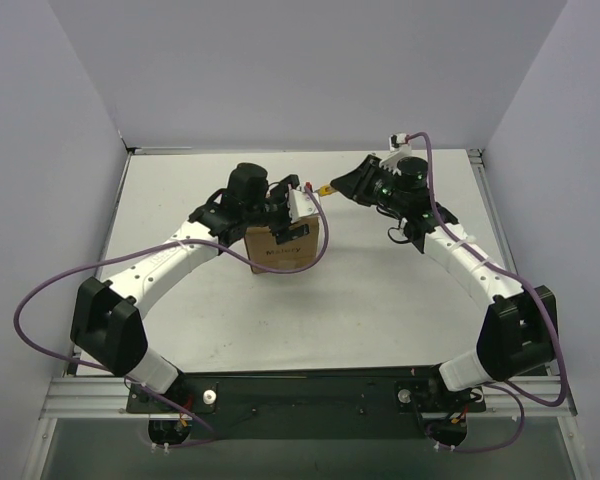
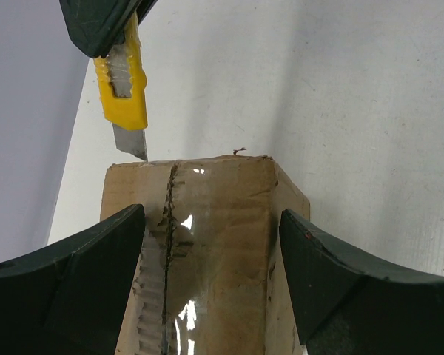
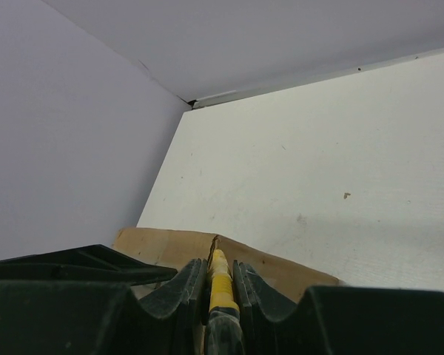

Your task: Unpack the express box

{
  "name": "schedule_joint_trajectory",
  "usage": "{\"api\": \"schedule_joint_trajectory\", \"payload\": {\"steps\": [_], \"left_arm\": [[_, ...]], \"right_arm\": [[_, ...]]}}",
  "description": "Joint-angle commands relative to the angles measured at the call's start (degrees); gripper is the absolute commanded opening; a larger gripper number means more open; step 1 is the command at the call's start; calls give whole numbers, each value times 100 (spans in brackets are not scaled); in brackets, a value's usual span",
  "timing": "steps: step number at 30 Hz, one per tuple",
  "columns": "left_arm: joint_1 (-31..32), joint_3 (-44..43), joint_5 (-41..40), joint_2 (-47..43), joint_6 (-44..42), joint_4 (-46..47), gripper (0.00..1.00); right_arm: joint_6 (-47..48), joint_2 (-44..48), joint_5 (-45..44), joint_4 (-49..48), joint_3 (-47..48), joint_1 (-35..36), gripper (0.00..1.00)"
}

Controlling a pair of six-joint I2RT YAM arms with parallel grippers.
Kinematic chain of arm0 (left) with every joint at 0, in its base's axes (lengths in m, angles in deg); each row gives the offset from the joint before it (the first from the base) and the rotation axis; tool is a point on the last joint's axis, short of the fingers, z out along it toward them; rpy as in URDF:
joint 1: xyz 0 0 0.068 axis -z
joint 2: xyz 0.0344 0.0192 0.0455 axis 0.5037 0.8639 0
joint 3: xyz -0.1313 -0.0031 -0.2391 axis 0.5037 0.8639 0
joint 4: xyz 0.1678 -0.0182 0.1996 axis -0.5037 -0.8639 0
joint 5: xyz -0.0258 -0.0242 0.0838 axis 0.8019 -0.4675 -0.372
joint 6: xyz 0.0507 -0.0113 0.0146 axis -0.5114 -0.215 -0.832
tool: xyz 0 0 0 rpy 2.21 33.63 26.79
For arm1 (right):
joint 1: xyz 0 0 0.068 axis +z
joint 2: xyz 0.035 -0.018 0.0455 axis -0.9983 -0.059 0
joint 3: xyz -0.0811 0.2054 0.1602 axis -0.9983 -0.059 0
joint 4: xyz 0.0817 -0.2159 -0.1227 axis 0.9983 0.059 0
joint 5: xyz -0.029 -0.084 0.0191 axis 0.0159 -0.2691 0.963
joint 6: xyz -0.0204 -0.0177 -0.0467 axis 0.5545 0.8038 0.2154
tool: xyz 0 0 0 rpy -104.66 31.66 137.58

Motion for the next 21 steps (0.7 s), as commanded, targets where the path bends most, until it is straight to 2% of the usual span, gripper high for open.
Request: {"api": "schedule_joint_trajectory", "payload": {"steps": [1, 9, 21], "left_arm": [[22, -76, -9, 63, 103, 298, 82], [22, -76, -27, 98, 146, 307, 83], [22, -84, -18, 133, 199, 342, 83]], "right_arm": [[99, 7, -11, -300, 274, 69, 0], [126, 192, -380, -247, 230, 69, 0], [-182, 148, -302, -616, 142, 69, 0]]}}
